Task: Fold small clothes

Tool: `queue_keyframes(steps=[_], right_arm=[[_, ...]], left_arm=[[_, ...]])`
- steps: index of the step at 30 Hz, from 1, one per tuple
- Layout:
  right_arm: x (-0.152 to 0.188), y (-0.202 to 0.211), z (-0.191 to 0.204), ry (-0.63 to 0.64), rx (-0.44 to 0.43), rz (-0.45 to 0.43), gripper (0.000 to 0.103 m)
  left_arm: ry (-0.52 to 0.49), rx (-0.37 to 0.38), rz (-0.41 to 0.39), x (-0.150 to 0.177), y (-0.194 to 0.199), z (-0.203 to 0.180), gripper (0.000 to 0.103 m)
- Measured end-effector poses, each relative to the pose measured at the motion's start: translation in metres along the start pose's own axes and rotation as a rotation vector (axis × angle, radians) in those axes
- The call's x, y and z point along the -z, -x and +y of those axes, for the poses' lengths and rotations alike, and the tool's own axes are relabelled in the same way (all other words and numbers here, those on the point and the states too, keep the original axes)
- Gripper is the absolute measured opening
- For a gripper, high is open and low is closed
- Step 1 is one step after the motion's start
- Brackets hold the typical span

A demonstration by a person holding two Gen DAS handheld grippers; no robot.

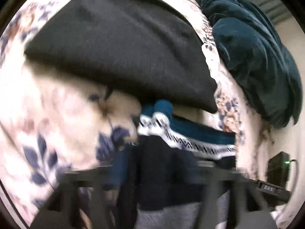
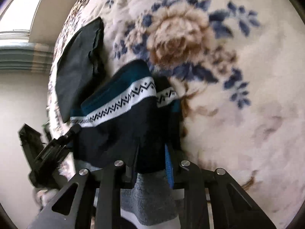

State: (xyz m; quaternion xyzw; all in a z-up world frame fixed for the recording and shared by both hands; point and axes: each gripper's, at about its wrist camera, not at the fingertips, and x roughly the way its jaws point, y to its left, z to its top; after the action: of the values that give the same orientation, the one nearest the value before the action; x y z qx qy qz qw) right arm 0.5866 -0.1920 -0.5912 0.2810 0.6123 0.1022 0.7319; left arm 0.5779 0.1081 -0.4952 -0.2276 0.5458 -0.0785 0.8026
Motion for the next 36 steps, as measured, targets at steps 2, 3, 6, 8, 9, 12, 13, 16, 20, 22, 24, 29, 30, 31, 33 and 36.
queue_keyframes(steps=[2,3,6,8,9,12,13,16,20,22,24,29,30,31,33,36], right_arm=[[0.001,0.004,0.014,0.067,0.047,-0.040,0.015],[0.003,0.005,0.016,0.087,0.071,-0.051,0.015],[-0.001,-0.009,0.014,0.090,0.128,-0.026,0.015],[-0.006,-0.014,0.011,0.062,0.100,0.029,0.018],[-0.010,-0.010,0.006,0.020,0.060,0.041,0.019],[-0.016,0.005,-0.001,0.002,-0.002,0.051,0.064],[-0.016,0.014,-0.005,0.012,-0.016,0.039,0.080],[-0.010,0.034,-0.015,0.057,-0.032,0.044,0.082],[0.011,0.052,-0.037,0.063,-0.027,0.083,0.101],[0.020,0.053,-0.047,0.059,-0.031,0.112,0.101],[0.027,0.047,-0.053,0.071,-0.041,0.136,0.101],[0.019,0.020,-0.052,0.083,-0.126,0.160,0.101],[0.014,0.014,-0.048,0.102,-0.119,0.155,0.101],[0.010,0.008,-0.043,0.122,-0.107,0.153,0.101],[0.001,-0.008,-0.033,0.154,-0.111,0.167,0.101],[-0.013,-0.033,-0.020,0.160,-0.158,0.193,0.101]], left_arm=[[-0.036,-0.035,-0.024,0.002,0.010,0.003,0.019],[-0.048,-0.061,-0.026,0.003,0.013,0.007,0.019],[0.015,-0.082,0.017,0.006,0.000,0.030,0.022],[0.049,-0.069,0.022,0.005,0.002,0.035,0.023],[0.051,-0.066,0.018,0.004,0.006,0.033,0.023],[0.063,-0.042,0.018,0.010,0.031,0.027,0.037],[0.066,-0.005,0.004,0.015,0.042,0.025,0.061],[0.100,0.134,-0.040,0.052,0.073,0.024,0.091],[0.244,0.147,-0.028,0.119,0.097,0.033,0.091],[0.330,0.143,-0.031,0.156,0.106,0.034,0.091],[0.420,0.124,-0.014,0.192,0.113,0.034,0.091],[0.533,0.188,0.084,0.242,0.076,0.024,0.092],[0.546,0.199,0.093,0.244,0.072,0.023,0.092],[0.563,0.235,0.089,0.245,0.063,0.020,0.092],[0.611,0.238,0.097,0.246,0.045,0.018,0.092],[0.722,0.266,0.067,0.246,0.022,0.025,0.092]])
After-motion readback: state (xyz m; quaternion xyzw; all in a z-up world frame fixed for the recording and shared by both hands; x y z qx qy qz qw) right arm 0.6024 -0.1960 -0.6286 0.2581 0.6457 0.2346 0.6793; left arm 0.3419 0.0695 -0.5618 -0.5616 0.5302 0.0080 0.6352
